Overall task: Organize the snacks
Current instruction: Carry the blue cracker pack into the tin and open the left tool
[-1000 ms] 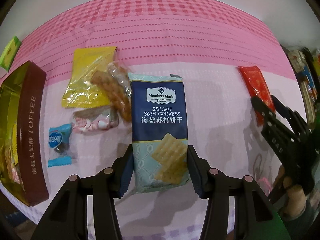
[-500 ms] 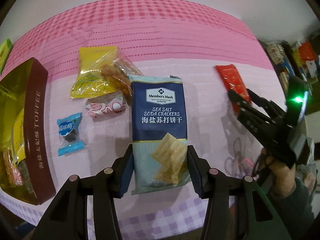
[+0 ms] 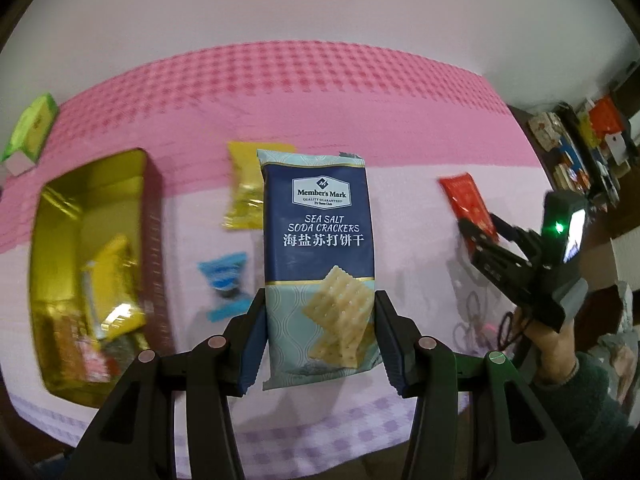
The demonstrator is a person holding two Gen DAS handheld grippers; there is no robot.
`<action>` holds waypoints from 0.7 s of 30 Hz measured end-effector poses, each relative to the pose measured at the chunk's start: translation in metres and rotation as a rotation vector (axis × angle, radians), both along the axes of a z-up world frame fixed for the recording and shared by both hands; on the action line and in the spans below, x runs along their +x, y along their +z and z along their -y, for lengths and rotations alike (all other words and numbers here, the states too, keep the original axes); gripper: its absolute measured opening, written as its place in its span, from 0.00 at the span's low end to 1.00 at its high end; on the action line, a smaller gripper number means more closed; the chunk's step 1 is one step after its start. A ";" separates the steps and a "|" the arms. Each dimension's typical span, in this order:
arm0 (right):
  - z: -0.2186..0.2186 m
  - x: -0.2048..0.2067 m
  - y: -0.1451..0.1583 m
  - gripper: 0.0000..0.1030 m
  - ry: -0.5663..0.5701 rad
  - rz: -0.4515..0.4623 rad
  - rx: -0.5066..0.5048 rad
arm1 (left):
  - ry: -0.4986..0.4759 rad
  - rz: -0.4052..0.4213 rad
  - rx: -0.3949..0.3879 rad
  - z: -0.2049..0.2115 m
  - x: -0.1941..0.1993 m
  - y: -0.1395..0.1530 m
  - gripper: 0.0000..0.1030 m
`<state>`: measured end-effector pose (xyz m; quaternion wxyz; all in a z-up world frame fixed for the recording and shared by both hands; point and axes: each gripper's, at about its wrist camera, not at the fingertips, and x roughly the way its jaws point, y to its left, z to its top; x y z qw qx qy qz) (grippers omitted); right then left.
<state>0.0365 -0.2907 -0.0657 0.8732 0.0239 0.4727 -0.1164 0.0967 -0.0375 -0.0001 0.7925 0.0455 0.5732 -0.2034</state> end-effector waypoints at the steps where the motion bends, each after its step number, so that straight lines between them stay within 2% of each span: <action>1: -0.001 0.000 0.000 0.46 -0.003 -0.002 -0.002 | 0.008 0.011 0.009 -0.007 0.002 0.003 0.49; 8: -0.005 0.001 0.000 0.45 -0.019 -0.018 -0.011 | 0.075 0.053 0.073 -0.058 0.013 0.007 0.49; 21: -0.015 0.000 0.001 0.45 -0.058 -0.041 -0.022 | 0.179 0.066 0.157 -0.167 0.037 0.000 0.49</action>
